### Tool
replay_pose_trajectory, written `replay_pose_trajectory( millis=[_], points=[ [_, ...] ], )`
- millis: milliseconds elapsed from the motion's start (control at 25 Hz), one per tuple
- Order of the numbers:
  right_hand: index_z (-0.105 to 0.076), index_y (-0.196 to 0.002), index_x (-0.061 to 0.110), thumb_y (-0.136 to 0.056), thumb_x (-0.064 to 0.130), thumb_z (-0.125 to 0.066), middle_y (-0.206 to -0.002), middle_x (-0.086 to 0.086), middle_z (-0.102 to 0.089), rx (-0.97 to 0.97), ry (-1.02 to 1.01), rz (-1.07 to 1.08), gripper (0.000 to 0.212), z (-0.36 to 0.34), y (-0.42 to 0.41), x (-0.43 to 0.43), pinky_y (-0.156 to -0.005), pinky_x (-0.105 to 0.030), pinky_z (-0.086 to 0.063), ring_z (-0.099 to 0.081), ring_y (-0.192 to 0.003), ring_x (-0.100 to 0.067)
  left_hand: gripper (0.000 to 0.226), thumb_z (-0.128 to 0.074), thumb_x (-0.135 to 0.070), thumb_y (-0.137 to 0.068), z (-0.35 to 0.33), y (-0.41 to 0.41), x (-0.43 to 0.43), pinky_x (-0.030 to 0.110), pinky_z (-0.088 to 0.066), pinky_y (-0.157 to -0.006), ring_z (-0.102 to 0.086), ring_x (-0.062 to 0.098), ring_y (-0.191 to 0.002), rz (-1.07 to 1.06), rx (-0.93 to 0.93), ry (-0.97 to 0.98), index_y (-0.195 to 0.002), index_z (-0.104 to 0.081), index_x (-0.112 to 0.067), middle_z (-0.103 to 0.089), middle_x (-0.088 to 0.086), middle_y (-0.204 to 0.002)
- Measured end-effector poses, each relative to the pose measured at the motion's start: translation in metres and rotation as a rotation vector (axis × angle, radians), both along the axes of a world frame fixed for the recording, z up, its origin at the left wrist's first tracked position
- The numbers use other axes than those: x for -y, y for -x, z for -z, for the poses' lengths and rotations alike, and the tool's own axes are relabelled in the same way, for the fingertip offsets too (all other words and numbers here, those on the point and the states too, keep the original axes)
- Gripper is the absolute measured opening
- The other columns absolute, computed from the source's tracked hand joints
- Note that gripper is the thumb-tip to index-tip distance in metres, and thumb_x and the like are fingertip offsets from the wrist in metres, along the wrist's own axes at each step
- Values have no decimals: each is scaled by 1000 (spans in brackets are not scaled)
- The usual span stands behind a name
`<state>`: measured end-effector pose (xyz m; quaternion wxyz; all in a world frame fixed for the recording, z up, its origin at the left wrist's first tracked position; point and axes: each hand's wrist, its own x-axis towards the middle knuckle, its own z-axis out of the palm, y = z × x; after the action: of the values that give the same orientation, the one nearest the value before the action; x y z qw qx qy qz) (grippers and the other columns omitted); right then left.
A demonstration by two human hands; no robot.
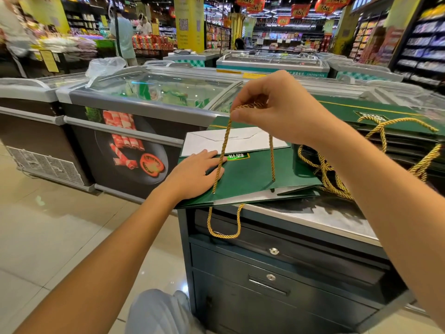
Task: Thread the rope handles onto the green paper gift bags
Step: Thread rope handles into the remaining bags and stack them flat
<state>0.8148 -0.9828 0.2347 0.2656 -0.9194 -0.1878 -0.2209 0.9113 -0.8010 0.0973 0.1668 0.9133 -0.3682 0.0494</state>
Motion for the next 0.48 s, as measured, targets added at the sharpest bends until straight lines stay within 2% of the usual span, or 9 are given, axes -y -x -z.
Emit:
replay_pose_trajectory(
  millis=[120, 200, 280, 360, 400, 480],
  points=[
    [-76, -94, 16, -95, 26, -71, -69, 9, -62, -26, -14, 53, 11, 13, -11, 1, -55, -10, -38, -47, -54, 2, 46, -42, -38, -106, 1, 0, -1, 38, -27, -116, -34, 21, -143, -7, -23, 38, -151, -45, -26, -39, -1, -158],
    [-76, -102, 16, -97, 28, -67, -77, 5, -67, -57, -21, 141, 15, 28, -21, 5, -61, -14, -42, -51, -60, 2, 42, -49, -35, -104, 3, -1, -2, 38, -29, -116, -34, 19, -144, -7, -83, 128, -144, -53, -27, -44, -1, -155],
    [-72, -118, 14, -98, 27, -64, -106, -1, -72, -90, -9, 249, 25, 42, -28, 10, -83, -24, -48, -64, -92, -9, 31, -59, -27, -99, 6, -2, -5, 37, -35, -115, -45, 13, -137, -53, -146, 324, -129, -67, -26, -58, -3, -143],
    [-63, -132, 13, -99, 25, -63, -128, -5, -65, -126, 4, 306, 35, 54, -27, 14, -97, -26, -41, -59, -119, -19, 24, -64, -17, -93, 8, -2, -10, 38, -40, -110, -55, 12, -123, -149, -128, 514, -113, -75, -24, -67, -6, -126],
    [-61, -134, 15, -99, 25, -62, -133, -5, -61, -132, 7, 313, 37, 59, -24, 15, -100, -25, -38, -55, -124, -20, 25, -64, -15, -90, 7, -1, -12, 40, -40, -110, -54, 14, -121, -197, -94, 555, -111, -75, -24, -66, -5, -124],
    [-60, -134, 19, -98, 27, -62, -135, -3, -59, -147, 14, 272, 37, 70, -14, 11, -106, -28, -39, -53, -126, -18, 33, -65, -14, -88, 5, 0, -18, 40, -36, -110, -48, 22, -126, -296, -45, 545, -119, -69, -25, -60, 0, -129]
  ],
)
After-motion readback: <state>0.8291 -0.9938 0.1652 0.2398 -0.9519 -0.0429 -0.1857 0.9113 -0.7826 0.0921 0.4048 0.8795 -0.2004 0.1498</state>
